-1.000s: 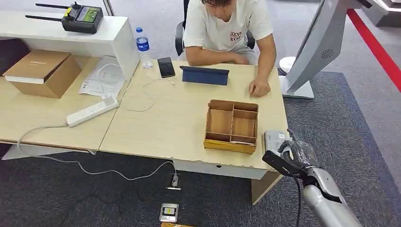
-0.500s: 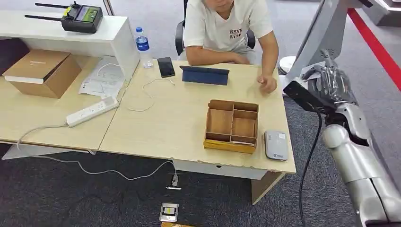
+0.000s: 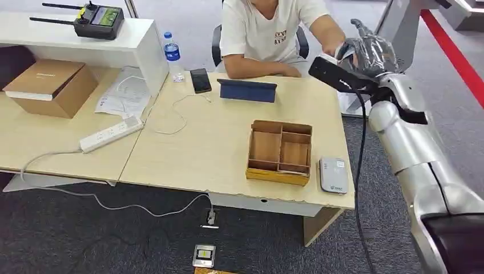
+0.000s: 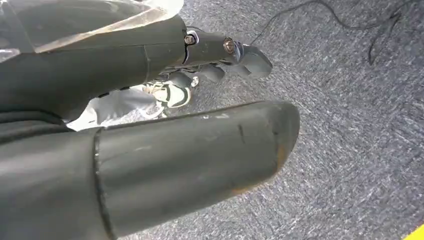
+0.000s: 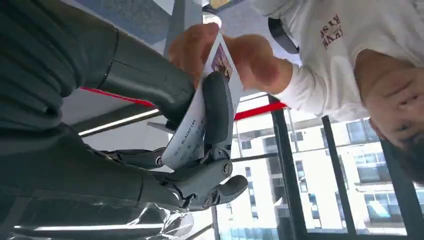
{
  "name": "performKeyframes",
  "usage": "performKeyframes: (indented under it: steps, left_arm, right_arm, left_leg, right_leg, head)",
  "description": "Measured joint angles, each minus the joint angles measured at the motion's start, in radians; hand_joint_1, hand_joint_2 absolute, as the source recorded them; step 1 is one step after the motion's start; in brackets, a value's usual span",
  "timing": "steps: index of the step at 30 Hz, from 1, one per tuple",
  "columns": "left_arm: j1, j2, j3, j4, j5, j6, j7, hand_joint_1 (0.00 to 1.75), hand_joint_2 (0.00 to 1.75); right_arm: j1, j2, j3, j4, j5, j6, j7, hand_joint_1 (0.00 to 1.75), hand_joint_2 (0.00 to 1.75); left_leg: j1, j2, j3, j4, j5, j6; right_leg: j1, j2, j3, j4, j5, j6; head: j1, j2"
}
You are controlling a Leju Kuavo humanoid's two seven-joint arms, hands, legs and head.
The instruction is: Pass the card to the sensor for recognition and then transmit it.
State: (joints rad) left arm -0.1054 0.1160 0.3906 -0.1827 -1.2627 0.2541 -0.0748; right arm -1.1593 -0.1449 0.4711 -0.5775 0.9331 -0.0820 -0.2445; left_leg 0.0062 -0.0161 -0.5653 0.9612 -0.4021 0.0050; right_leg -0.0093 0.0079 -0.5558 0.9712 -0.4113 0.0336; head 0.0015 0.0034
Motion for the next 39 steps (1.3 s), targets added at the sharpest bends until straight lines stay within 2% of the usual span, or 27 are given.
performKeyframes:
  steps: [8,13,17,28,29,30,31,39]
  left_arm:
    - [0.001,0.001,0.0,0.0,0.0,0.0,0.002,0.0,0.0]
    - [0.001,0.004,0.0,0.0,0.0,0.0,0.003,0.0,0.0]
    - [0.001,0.006,0.0,0.0,0.0,-0.004,0.021,0.0,0.0]
    - [0.001,0.006,0.0,0.0,0.0,-0.006,0.023,0.0,0.0]
    - [0.001,0.007,0.0,0.0,0.0,-0.006,0.023,0.0,0.0]
    - [0.001,0.007,0.0,0.0,0.0,-0.006,0.023,0.0,0.0]
    - [0.001,0.008,0.0,0.0,0.0,-0.006,0.023,0.0,0.0]
    - [0.001,0.008,0.0,0.0,-0.006,-0.006,0.023,0.0,0.0]
  right_arm:
    - [-0.05,0.056,0.017,0.096,0.0,0.004,0.006,1.75,1.75]
    - [-0.053,0.07,0.023,0.133,0.0,0.005,0.01,1.75,1.75]
    - [-0.062,0.088,0.027,0.159,0.0,0.035,0.058,1.75,1.75]
    - [-0.09,0.119,0.036,0.201,0.0,0.035,0.066,1.75,1.75]
    - [-0.091,0.12,0.037,0.204,0.0,0.035,0.066,1.12,1.75]
    - [-0.092,0.122,0.037,0.207,0.0,0.035,0.066,0.0,1.75]
    - [-0.092,0.123,0.038,0.21,0.0,0.034,0.066,0.0,0.0]
    - [-0.093,0.136,0.039,0.23,0.0,-0.011,0.039,0.0,0.0]
  left_leg:
    - [0.0,0.0,0.0,0.0,0.0,0.0]
    - [0.0,0.0,0.0,0.0,0.0,0.0]
    - [0.0,0.0,0.0,0.0,0.0,0.0]
    - [0.0,0.001,0.0,0.0,0.0,0.0]
    - [0.0,0.001,0.0,0.0,0.0,0.0]
    - [0.0,0.001,0.0,0.0,0.0,0.0]
    - [0.0,0.001,0.0,0.0,0.0,0.0]
    - [0.0,0.0,0.0,0.0,0.0,0.0]
  right_leg:
    - [0.0,0.0,0.0,0.0,0.0,0.0]
    - [0.0,0.0,0.0,0.0,0.0,0.0]
    - [0.0,0.0,-0.001,0.0,0.0,0.0]
    - [0.0,0.0,-0.001,0.0,0.0,0.0]
    - [0.0,0.0,-0.001,0.0,0.0,-0.001]
    - [0.0,0.0,0.0,0.0,0.0,-0.001]
    - [0.0,0.0,0.0,0.0,0.001,-0.001]
    - [0.0,0.0,-0.001,0.0,0.001,-0.001]
  head:
    - [0.0,0.0]
    - [0.0,0.0]
    - [0.0,0.0]
    - [0.0,0.0]
    - [0.0,0.0]
    - [0.0,0.0]
    - [0.0,0.0]
    - [0.0,0.0]
